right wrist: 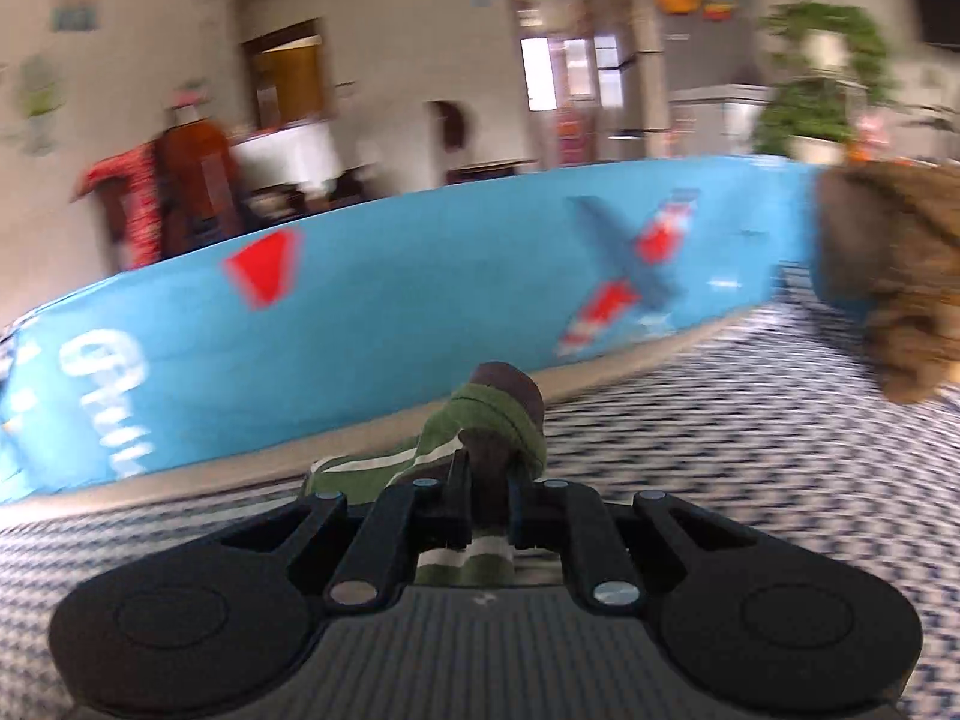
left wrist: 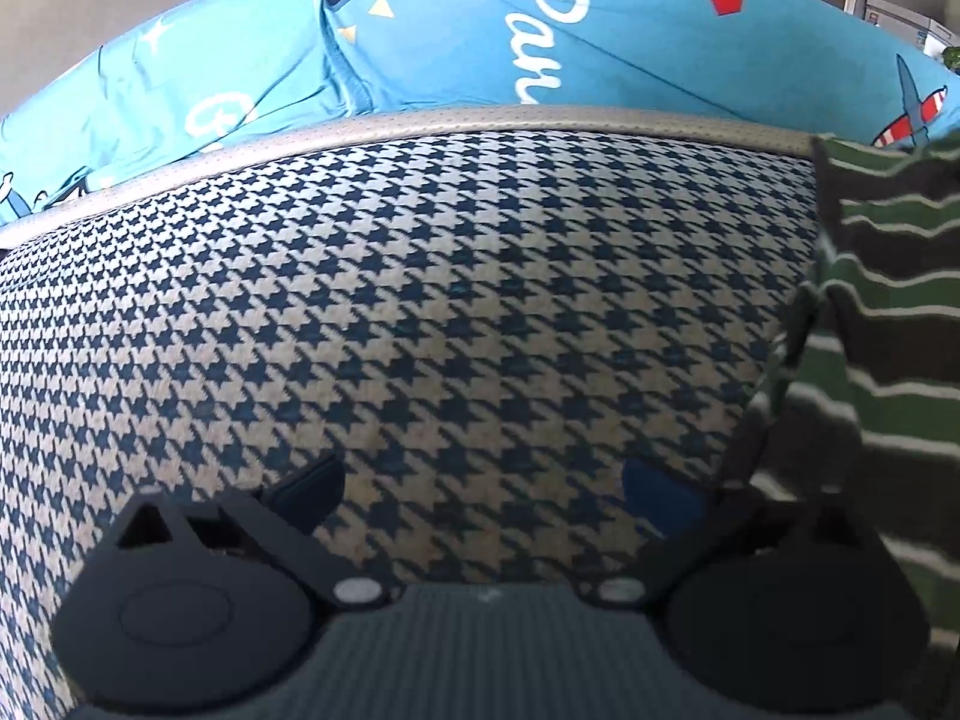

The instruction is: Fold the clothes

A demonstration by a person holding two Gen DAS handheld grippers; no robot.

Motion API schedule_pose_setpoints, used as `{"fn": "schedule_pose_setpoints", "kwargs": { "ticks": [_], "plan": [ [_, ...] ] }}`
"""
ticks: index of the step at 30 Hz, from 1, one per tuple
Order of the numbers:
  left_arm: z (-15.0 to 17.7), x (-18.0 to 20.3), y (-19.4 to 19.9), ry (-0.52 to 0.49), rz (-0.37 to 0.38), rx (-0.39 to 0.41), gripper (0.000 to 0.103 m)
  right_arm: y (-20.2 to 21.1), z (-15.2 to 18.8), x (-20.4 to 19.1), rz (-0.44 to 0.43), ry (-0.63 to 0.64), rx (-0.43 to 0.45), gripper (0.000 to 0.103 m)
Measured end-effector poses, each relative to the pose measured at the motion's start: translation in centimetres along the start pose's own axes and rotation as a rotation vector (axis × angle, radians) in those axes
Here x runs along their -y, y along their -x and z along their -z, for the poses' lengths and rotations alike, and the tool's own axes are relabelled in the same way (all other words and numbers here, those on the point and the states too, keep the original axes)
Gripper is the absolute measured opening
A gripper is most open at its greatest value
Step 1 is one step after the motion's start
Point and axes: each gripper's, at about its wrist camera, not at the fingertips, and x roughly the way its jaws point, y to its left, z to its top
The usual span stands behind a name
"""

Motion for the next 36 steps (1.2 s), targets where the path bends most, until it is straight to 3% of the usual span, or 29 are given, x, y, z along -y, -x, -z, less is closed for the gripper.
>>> {"fn": "schedule_pose_setpoints", "kwargs": {
  "ticks": [3,7,12,23,36],
  "plan": [
    [0.1,1.2,0.0,-0.027,0.001,0.014,0.103,-0.5,0.4,3.4,0.066,-0.055,-0.028,0.012],
    [0.4,2.6,0.1,-0.066,0.013,0.042,0.103,-1.5,1.0,6.0,0.05,-0.097,-0.111,0.014],
    [1.1,3.7,0.6,-0.085,0.03,0.074,0.103,0.6,1.1,7.0,0.053,-0.074,-0.077,0.036],
    [3.1,3.7,3.7,-0.161,0.055,0.119,0.103,7.0,4.1,6.0,-0.152,-0.033,-0.17,0.037],
    [6.3,2.1,5.7,-0.105,0.081,0.111,0.103,13.5,9.4,3.6,-0.323,0.035,-0.243,0.037]
  ]
}}
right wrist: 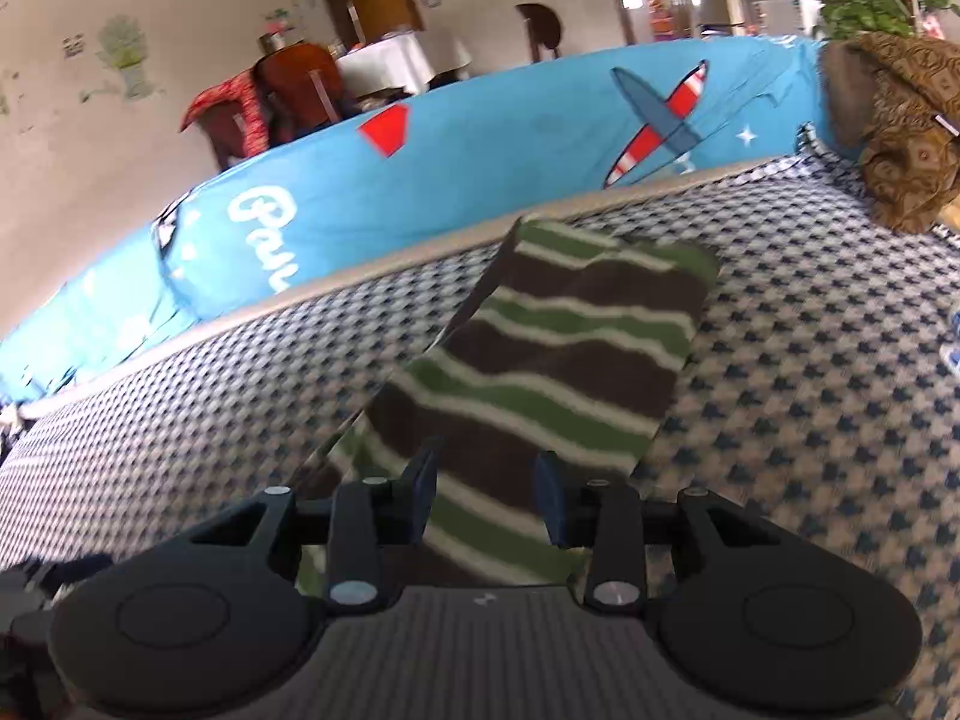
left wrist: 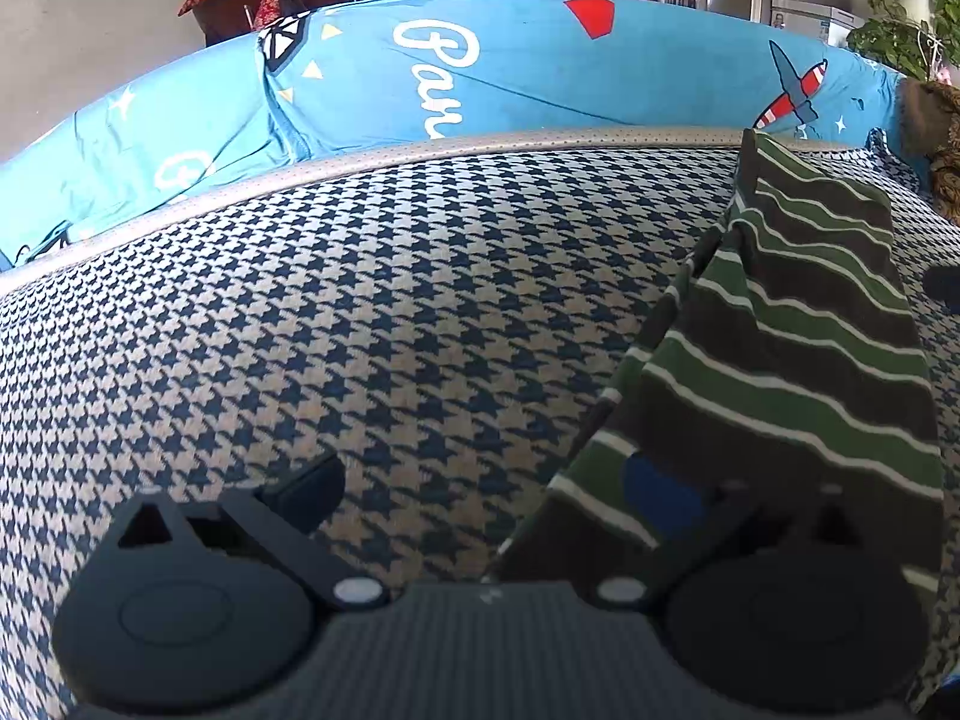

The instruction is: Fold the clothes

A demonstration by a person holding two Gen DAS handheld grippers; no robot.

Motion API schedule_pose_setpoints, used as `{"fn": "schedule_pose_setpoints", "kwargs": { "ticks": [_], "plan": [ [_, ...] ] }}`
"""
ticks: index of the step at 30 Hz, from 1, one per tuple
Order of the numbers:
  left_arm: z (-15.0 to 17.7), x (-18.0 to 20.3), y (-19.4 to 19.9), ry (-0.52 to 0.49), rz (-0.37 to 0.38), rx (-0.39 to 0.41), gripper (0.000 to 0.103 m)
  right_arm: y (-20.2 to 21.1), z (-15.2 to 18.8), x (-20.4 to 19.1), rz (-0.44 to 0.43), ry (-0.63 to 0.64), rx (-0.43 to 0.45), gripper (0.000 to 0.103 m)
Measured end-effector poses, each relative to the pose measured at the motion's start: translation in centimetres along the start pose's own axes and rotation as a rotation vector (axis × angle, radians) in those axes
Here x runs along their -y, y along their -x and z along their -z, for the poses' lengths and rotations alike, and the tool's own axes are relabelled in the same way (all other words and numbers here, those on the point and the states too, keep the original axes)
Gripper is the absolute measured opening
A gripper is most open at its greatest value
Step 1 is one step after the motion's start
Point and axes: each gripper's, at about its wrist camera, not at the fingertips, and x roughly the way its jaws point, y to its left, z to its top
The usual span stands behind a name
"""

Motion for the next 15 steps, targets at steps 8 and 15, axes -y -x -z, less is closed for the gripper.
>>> {"fn": "schedule_pose_setpoints", "kwargs": {
  "ticks": [8,15],
  "plan": [
    [1.9,-0.3,0.9,0.012,-0.029,-0.01,0.103,1.7,4.1,-2.7,-0.094,0.061,-0.056,0.037],
    [3.2,-0.7,1.8,0.024,-0.039,-0.011,0.103,2.7,7.5,-5.3,-0.16,0.137,-0.101,0.037]
  ]
}}
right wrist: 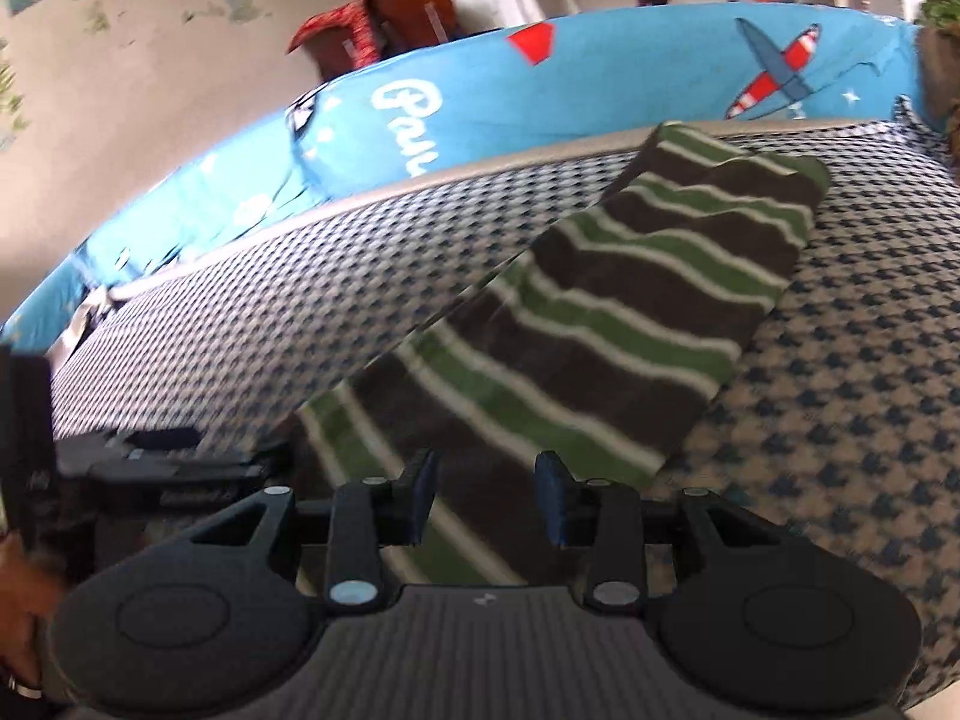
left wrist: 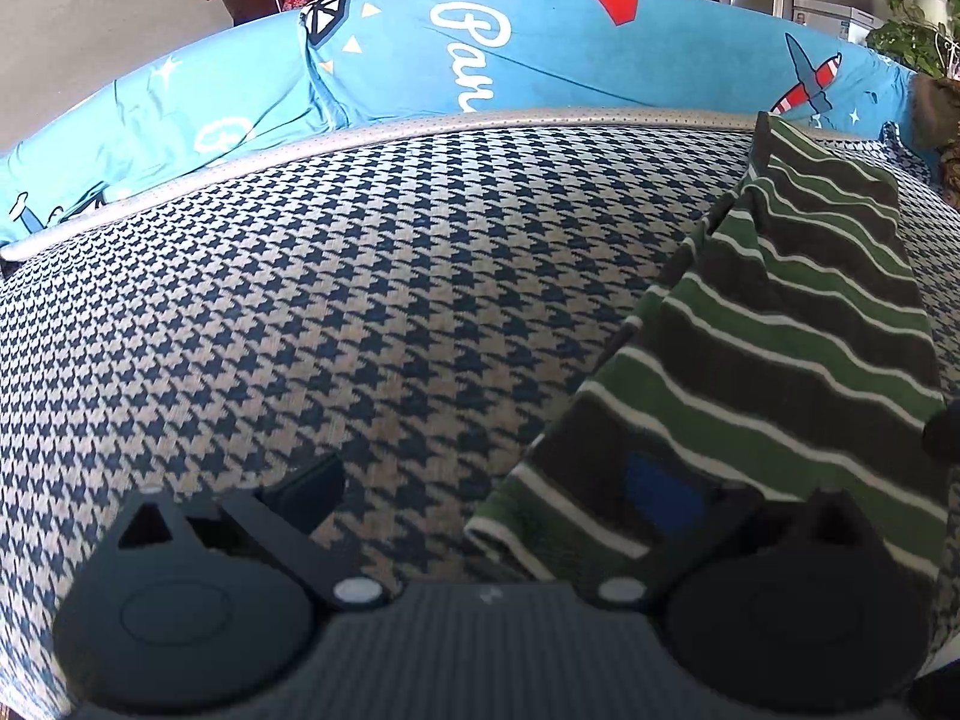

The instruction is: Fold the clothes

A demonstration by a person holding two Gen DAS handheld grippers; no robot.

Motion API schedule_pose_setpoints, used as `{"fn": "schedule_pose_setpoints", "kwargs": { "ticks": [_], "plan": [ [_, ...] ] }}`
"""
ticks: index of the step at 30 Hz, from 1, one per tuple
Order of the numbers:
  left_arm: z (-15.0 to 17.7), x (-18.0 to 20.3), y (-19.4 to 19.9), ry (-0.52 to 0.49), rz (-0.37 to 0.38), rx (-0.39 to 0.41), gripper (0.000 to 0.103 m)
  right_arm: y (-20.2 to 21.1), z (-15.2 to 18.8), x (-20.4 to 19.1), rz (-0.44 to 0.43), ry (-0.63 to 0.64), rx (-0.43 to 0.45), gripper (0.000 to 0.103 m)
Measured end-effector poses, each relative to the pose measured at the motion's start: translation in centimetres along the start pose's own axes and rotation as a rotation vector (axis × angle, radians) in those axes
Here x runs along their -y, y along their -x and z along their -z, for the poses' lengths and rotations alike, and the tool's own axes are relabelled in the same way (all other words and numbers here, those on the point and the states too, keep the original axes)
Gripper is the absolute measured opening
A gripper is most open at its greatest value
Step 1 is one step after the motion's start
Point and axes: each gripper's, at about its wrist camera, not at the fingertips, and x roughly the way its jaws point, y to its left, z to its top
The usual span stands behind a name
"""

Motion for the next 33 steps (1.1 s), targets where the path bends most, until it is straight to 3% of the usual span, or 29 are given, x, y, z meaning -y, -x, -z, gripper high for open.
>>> {"fn": "schedule_pose_setpoints", "kwargs": {
  "ticks": [11,19,21,29,32,33],
  "plan": [
    [1.1,-1.6,0.9,0.037,-0.011,-0.009,0.103,0.7,4.1,-4.7,-0.085,0.181,-0.031,0.037],
    [0.9,-2.4,1.4,0.084,0.009,-0.027,0.103,0.4,5.8,-7.4,-0.083,0.342,-0.047,0.045],
    [0.9,-2.6,1.5,0.1,0.019,-0.033,0.103,0.2,6.3,-8.1,-0.068,0.394,-0.049,0.05],
    [0.6,-3.0,2.1,0.168,0.1,-0.065,0.103,-1.3,7.6,-9.3,0.069,0.513,-0.042,0.05],
    [0.6,-3.0,2.0,0.182,0.128,-0.083,0.103,-1.5,7.7,-9.4,0.082,0.51,-0.03,0.047],
    [0.6,-3.0,2.0,0.185,0.135,-0.088,0.103,-1.5,7.6,-9.3,0.084,0.503,-0.026,0.041]
  ]
}}
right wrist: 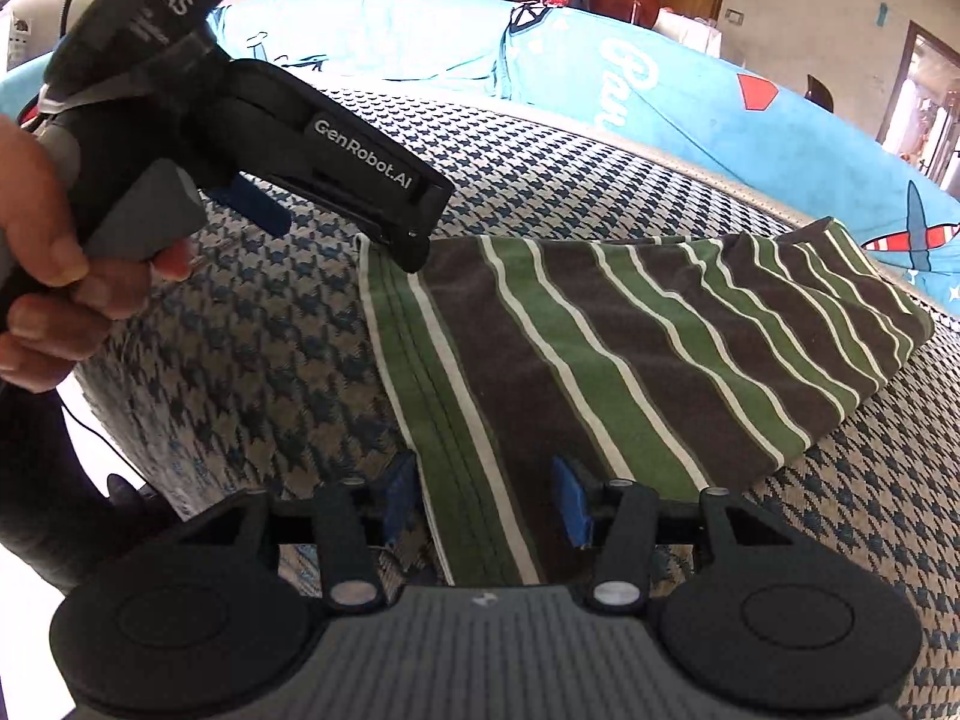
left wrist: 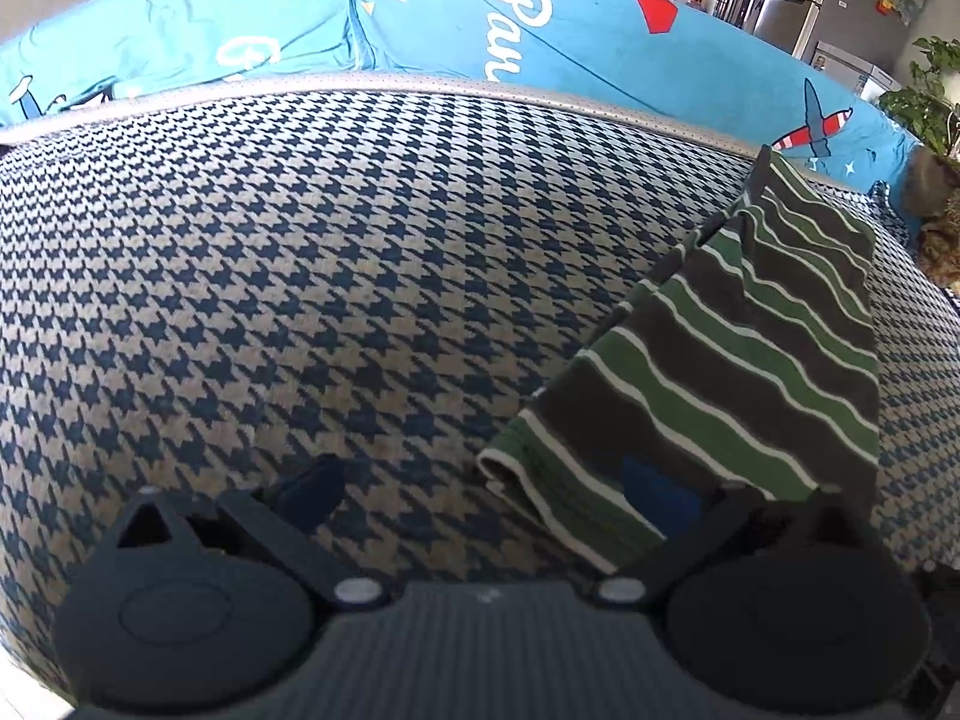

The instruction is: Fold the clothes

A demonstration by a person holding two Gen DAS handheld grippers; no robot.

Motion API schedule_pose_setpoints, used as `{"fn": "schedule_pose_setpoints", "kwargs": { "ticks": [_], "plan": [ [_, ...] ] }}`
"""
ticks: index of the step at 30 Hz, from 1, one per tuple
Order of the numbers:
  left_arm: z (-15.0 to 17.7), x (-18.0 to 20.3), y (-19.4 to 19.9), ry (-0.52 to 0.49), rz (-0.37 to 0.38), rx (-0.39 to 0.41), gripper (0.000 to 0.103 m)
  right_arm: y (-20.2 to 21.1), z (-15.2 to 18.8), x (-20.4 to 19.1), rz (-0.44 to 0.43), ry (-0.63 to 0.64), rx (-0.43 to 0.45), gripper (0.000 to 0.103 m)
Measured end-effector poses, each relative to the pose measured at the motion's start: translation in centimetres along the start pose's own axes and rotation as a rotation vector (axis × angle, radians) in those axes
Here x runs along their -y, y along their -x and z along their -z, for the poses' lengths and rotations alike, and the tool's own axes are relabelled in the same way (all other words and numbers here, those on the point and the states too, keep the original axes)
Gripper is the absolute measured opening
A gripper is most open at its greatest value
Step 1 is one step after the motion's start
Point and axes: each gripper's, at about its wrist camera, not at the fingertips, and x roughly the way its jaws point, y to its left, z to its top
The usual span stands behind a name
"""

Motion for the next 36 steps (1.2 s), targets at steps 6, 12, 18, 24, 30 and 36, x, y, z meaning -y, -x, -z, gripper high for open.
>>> {"fn": "schedule_pose_setpoints", "kwargs": {
  "ticks": [6,12,18,24,30,36],
  "plan": [
    [0.0,0.1,-0.5,0.039,0.083,-0.031,0.103,0.2,-1.1,2.9,-0.031,-0.189,0.014,0.012],
    [-0.3,0.7,-1.0,0.077,0.181,-0.045,0.103,0.6,-1.6,6.4,-0.136,-0.416,0.038,0.012],
    [-0.6,0.9,-1.6,0.159,0.3,-0.079,0.103,1.5,-2.0,7.7,-0.169,-0.5,0.079,0.012],
    [-0.7,1.3,-1.9,0.216,0.369,-0.113,0.103,1.6,-2.4,9.0,-0.185,-0.542,0.092,0.012],
    [-0.9,2.1,-1.4,0.215,0.406,-0.121,0.103,1.9,-2.7,9.6,-0.18,-0.563,0.112,0.012],
    [-0.9,3.3,-1.8,0.204,0.42,-0.13,0.103,1.9,-2.8,9.6,-0.191,-0.576,0.117,0.012]
  ]
}}
